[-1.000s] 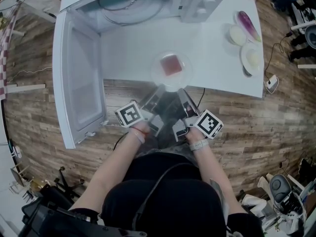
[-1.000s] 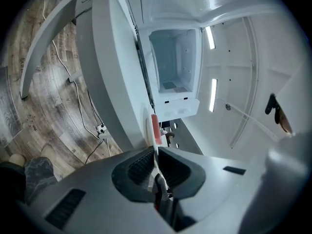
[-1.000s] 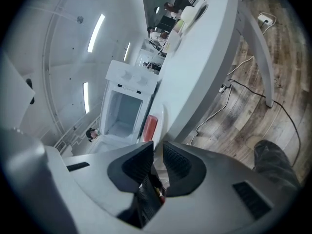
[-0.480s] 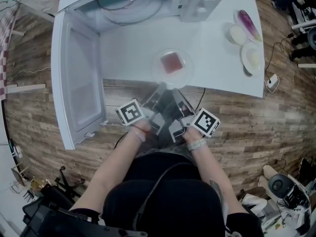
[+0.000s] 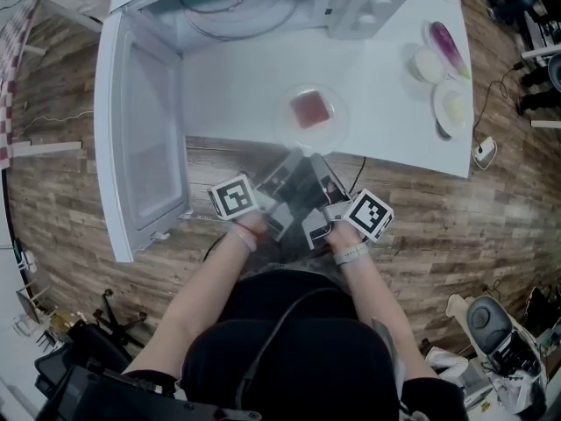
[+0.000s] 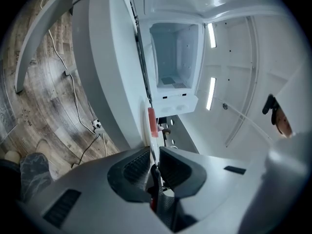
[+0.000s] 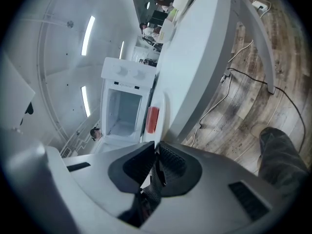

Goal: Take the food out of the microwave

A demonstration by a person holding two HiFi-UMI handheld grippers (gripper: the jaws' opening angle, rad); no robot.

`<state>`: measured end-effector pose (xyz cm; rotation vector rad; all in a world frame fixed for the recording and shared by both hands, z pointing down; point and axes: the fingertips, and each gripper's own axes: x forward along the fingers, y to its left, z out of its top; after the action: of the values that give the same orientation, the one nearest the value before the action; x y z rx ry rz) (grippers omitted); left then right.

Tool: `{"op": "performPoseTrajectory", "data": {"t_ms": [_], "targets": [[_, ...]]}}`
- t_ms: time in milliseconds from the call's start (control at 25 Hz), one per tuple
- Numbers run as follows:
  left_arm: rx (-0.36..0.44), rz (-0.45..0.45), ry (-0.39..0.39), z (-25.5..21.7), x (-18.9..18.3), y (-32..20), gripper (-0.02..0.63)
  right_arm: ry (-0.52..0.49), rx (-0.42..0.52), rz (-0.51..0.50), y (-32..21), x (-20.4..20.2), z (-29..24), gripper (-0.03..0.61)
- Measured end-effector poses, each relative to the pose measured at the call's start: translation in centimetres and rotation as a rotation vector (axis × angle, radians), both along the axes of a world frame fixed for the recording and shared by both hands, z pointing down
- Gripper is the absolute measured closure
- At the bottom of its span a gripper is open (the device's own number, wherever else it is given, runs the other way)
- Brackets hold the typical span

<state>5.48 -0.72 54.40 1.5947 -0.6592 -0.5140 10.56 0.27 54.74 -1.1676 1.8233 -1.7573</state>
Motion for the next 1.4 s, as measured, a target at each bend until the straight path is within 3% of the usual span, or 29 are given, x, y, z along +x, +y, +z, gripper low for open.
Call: {"op": "performPoseTrajectory", "data": {"t_ms": [520,880,1400], "targets": [[-0.005,0.055,-0.068,0.6,0.0,1.2,0.563,-0.014,-0.004,0.019,-0.8,-0.1,0.1,0.532],[0.118,0.167,-0.295,0.0,0.5,1.8,0.564,-0.026,0.003,0.022,-0.8,-0.1,-0.1,0.531],[0.172,0.167,-0.350,-1.0,-0.5,2.3,0.603,-0.013,0.040,-0.003,0.2,-0.1,-0.8,0.531]]}}
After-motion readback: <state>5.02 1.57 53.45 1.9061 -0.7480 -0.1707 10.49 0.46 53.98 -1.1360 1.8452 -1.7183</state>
